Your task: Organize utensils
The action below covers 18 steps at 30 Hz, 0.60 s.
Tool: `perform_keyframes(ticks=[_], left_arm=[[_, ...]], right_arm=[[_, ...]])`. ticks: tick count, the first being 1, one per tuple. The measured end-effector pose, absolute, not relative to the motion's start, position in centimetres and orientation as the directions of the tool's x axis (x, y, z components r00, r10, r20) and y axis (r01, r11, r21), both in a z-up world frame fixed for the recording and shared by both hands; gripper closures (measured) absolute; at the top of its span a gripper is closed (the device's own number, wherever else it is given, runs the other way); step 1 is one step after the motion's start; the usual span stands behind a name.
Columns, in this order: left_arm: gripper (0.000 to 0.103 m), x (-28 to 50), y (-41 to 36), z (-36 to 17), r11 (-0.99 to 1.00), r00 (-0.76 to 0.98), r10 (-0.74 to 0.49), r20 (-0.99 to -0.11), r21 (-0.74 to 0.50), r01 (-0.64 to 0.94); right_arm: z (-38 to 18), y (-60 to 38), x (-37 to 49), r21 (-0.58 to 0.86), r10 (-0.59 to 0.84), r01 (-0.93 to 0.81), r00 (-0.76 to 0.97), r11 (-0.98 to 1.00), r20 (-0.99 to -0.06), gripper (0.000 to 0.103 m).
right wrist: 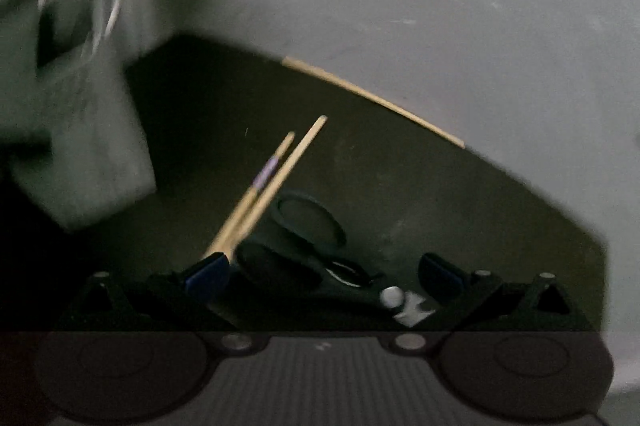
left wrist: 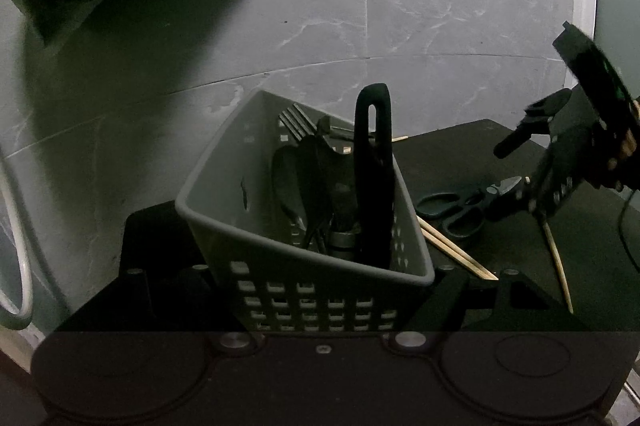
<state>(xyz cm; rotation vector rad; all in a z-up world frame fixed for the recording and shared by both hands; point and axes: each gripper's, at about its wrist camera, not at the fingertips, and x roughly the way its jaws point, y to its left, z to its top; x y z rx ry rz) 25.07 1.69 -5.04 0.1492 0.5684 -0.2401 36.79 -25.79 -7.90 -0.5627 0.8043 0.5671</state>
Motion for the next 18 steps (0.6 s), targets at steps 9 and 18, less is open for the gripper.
perform_keyframes(ticks=[9, 18], left_arm=[[0.025, 25.1, 1.5, -4.9, 0.965, 0.817, -0.17, -0.551, 0.073, 0.25], [0.025, 25.1, 1.4, -4.9, 0.969, 0.819, -0.158, -0.551, 0.073, 0.236]], right_arm=[[-10.2, -23.5, 34.9, -0.391, 0.25, -0.756, 0.575, 0.524, -0.779, 0.011], [-10.3, -22.6, 35.0, -0.376, 0.28, -0.833, 0.505, 0.406, -0.816, 0.04]])
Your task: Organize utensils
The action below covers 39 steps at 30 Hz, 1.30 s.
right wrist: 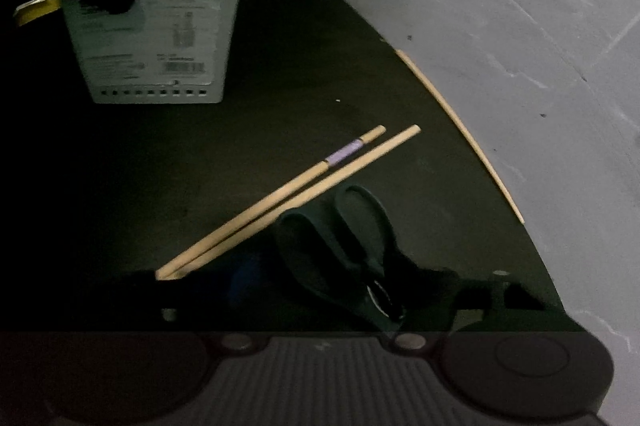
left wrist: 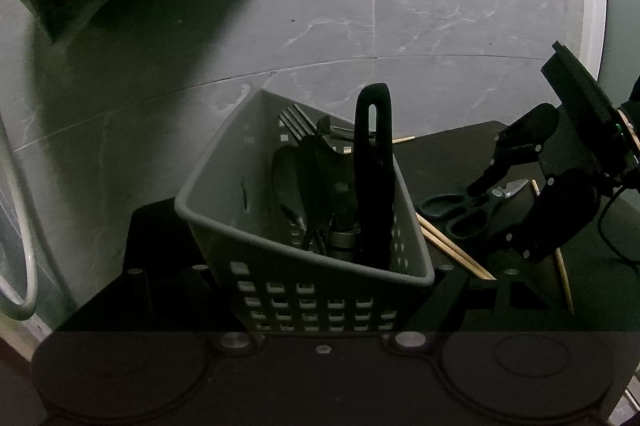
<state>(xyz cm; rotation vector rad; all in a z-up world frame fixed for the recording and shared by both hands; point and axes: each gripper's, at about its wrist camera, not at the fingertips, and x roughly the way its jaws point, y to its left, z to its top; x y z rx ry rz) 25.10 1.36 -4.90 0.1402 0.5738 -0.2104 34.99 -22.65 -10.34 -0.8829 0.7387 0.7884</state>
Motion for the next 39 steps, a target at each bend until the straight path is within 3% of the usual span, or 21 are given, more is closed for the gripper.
perform_keyframes(ticks=[9, 17, 19, 33, 39], left_arm=[[0.025, 25.0, 1.2, -4.8, 0.971, 0.819, -0.149, -0.554, 0.075, 0.228], [0.025, 25.0, 1.2, -4.8, 0.971, 0.82, -0.147, -0.554, 0.076, 0.226], [0.025, 25.0, 1.2, -4.8, 0.972, 0.82, -0.145, -0.554, 0.077, 0.224], [0.025, 25.1, 1.1, -4.8, 0.974, 0.821, -0.137, -0.554, 0.077, 0.214], [0.024, 25.1, 1.0, -4.8, 0.974, 0.821, -0.137, -0.554, 0.078, 0.215]], right_arm=[[-10.2, -22.5, 35.2, -0.346, 0.287, -0.863, 0.46, 0.369, -0.84, 0.051], [-10.0, -22.6, 36.1, -0.303, 0.285, -0.886, 0.409, 0.35, -0.867, 0.053], [-9.9, -22.5, 36.4, -0.291, 0.287, -0.894, 0.393, 0.341, -0.873, 0.06], [-10.0, -21.7, 35.7, -0.351, 0.262, -0.908, 0.405, 0.23, -0.876, 0.07], [-9.9, -21.3, 35.7, -0.324, 0.267, -0.926, 0.367, 0.192, -0.891, 0.081]])
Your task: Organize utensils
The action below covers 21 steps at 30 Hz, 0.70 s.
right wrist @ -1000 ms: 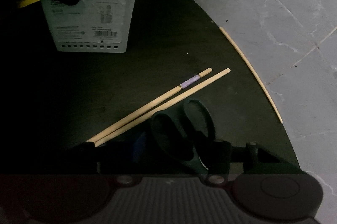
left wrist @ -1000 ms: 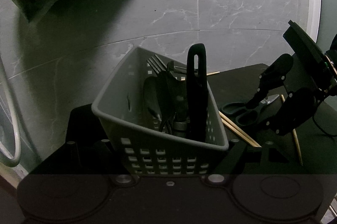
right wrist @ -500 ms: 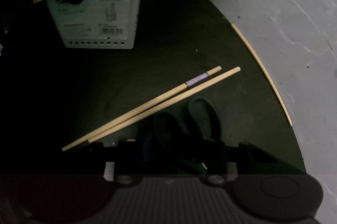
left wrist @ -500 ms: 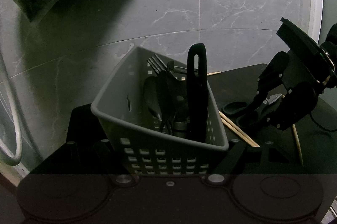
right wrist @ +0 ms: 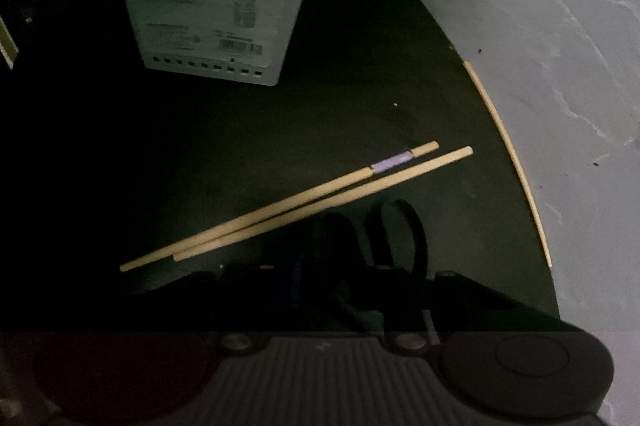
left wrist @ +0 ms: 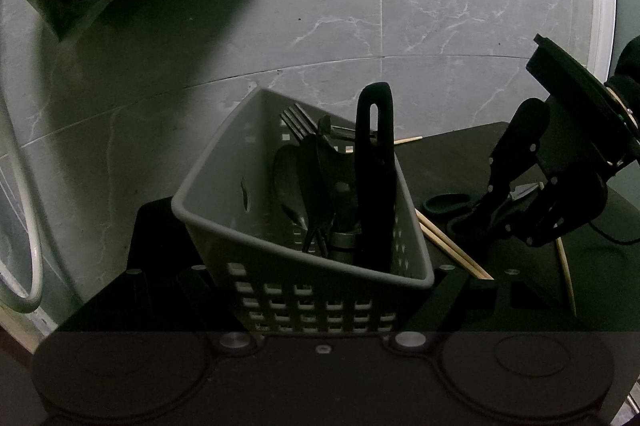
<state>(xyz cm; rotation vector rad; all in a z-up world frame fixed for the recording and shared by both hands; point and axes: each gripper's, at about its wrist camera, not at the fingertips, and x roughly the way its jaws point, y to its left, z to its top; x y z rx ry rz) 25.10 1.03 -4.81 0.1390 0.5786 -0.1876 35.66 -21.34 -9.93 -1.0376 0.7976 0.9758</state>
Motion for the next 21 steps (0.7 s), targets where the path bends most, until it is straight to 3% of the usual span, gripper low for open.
perform_keyframes(ticks=[9, 10, 11, 21], left_arm=[[0.025, 25.1, 1.0, -4.8, 0.974, 0.821, -0.137, -0.555, 0.076, 0.215], [0.024, 25.1, 1.0, -4.8, 0.974, 0.821, -0.137, -0.555, 0.076, 0.214], [0.024, 25.1, 1.0, -4.8, 0.974, 0.821, -0.138, -0.555, 0.077, 0.215], [0.024, 25.1, 1.1, -4.8, 0.972, 0.819, -0.138, -0.557, 0.083, 0.22]], right_arm=[[-9.5, -21.3, 39.3, -0.109, 0.304, -0.963, 0.183, 0.246, -0.935, 0.083], [-9.5, -21.5, 39.4, -0.087, 0.32, -0.965, 0.166, 0.249, -0.933, 0.089], [-9.5, -21.6, 39.4, -0.077, 0.337, -0.968, 0.158, 0.241, -0.928, 0.096], [-8.7, -23.1, 39.6, -0.13, 0.427, -0.948, 0.249, 0.29, -0.869, 0.098]])
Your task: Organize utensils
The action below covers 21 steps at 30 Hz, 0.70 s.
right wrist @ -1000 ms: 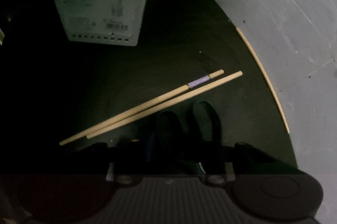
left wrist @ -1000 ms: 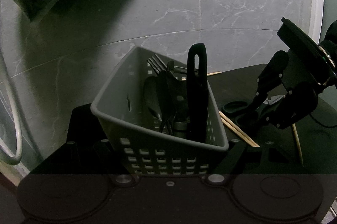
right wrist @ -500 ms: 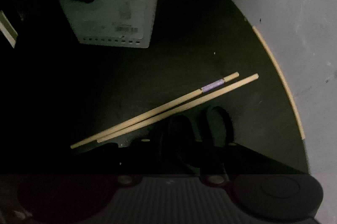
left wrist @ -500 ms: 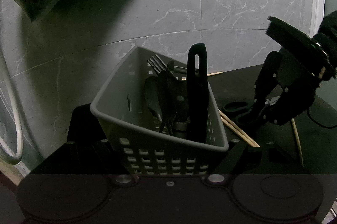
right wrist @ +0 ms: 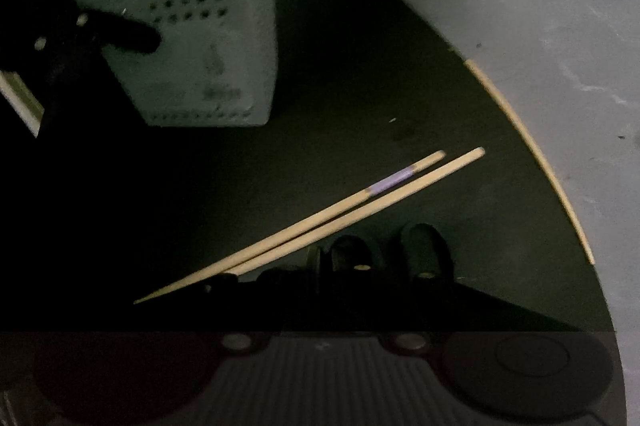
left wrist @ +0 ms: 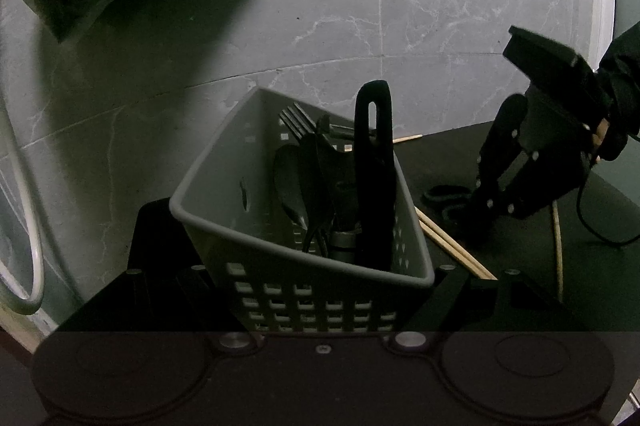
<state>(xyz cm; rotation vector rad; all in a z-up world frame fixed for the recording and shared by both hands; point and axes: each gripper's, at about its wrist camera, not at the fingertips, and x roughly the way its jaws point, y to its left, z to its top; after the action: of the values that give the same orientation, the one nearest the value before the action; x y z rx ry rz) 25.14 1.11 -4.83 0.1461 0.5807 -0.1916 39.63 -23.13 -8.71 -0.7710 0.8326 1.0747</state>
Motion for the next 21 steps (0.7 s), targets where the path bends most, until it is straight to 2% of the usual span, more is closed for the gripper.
perform_keyframes(ticks=[14, 21], left_arm=[[0.025, 25.3, 1.1, -4.8, 0.966, 0.815, -0.151, -0.56, 0.09, 0.242], [0.025, 25.5, 1.1, -4.9, 0.961, 0.811, -0.165, -0.561, 0.093, 0.26]], right_arm=[[-3.9, -27.9, 41.9, -0.129, 0.523, -0.78, 0.522, 0.613, -0.674, 0.097], [-3.8, -28.5, 41.7, -0.117, 0.51, -0.745, 0.554, 0.657, -0.658, 0.097]])
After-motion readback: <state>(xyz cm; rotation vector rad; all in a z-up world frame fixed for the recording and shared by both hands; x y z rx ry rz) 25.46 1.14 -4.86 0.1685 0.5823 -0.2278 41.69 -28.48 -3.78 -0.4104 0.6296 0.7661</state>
